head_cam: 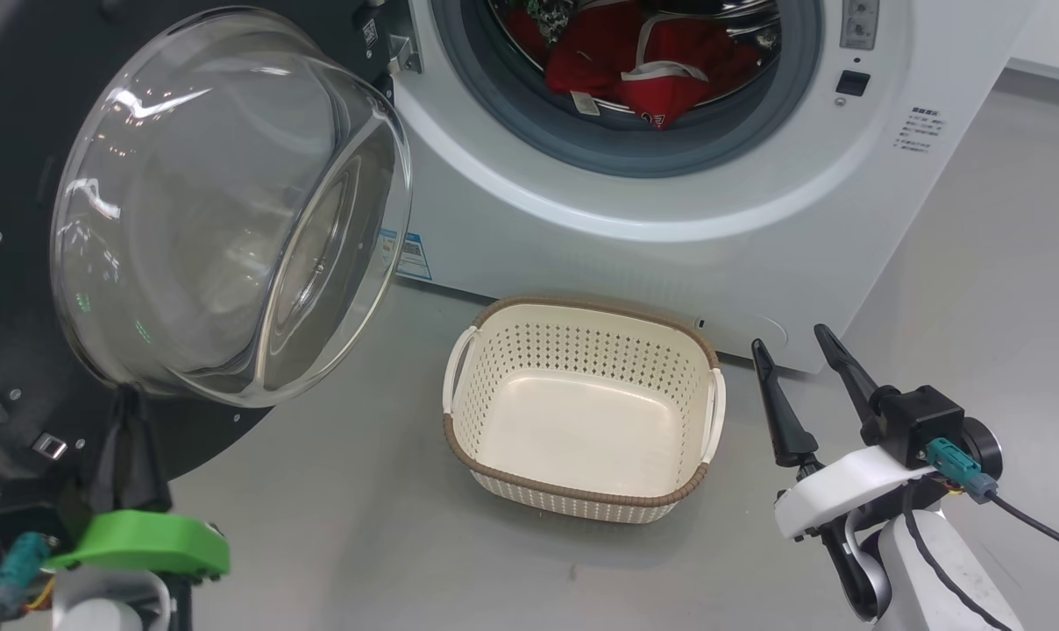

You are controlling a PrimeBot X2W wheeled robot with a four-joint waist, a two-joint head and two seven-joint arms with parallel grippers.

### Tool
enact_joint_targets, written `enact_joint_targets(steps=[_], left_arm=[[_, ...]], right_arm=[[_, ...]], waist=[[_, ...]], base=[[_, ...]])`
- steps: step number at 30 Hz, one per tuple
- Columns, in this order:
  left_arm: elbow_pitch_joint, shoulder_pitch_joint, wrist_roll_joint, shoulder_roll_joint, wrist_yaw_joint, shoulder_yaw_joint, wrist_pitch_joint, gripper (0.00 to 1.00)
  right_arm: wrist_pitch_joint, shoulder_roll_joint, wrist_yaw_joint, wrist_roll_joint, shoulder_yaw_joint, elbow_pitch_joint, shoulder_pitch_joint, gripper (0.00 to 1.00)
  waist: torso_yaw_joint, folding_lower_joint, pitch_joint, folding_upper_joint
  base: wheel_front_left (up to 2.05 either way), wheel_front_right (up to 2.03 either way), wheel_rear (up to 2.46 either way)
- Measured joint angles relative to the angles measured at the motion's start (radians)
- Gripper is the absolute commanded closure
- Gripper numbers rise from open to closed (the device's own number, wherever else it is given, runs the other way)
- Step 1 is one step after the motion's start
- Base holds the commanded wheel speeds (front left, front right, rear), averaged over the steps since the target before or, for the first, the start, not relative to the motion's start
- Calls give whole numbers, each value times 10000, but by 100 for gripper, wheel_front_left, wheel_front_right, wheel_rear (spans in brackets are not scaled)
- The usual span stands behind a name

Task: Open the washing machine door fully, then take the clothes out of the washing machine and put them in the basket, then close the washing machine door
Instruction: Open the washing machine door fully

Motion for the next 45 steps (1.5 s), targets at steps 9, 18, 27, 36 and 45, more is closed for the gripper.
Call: enact_joint_targets(steps=[9,18,27,36,45], left_arm=[[-593,701,293,-109,-224,-865,161,0],[-894,871,566,-119,-324,-1302,405,0],[-997,871,717,27,-326,-1363,639,0],[-982,1040,717,109,-303,-1218,880,0],[-997,1341,717,111,-211,-1183,1060,0]], right_arm=[[0,2,0,167,196,-13,7,0],[0,2,0,451,495,-38,9,0],[0,0,-8,723,811,-199,162,0],[0,0,-17,882,1112,-284,389,0],[0,2,-113,1131,1248,-290,611,0]], waist=[[-357,0,-126,0],[-861,0,-212,0],[-1638,0,-288,0],[-2610,0,-376,0],[-3465,0,-513,0]], base=[[0,0,0],[0,0,0],[0,0,0],[0,0,0],[0,0,0]])
